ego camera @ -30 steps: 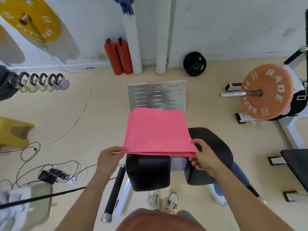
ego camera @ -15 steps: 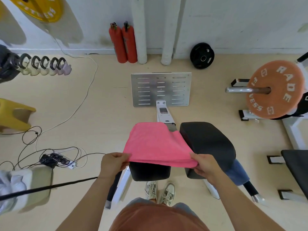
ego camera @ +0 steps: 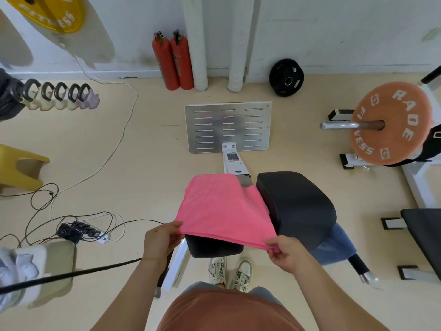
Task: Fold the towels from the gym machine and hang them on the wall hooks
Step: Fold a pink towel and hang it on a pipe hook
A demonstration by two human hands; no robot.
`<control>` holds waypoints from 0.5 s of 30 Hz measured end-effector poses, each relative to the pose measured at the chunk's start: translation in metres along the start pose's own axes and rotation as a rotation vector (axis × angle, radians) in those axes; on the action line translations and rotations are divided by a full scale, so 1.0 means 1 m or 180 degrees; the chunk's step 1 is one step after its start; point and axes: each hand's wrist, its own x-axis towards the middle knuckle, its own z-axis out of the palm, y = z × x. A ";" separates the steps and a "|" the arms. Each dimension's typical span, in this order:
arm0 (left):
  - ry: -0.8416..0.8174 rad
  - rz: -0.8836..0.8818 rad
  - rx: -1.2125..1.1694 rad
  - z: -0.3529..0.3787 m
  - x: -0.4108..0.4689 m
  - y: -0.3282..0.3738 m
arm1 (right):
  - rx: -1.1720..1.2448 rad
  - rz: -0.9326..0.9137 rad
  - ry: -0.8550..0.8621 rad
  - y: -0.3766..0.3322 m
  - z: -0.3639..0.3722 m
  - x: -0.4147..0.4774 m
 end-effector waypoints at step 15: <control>0.0101 0.0586 0.0687 0.015 -0.011 0.011 | 0.1703 -0.0427 -0.0440 -0.029 0.015 -0.028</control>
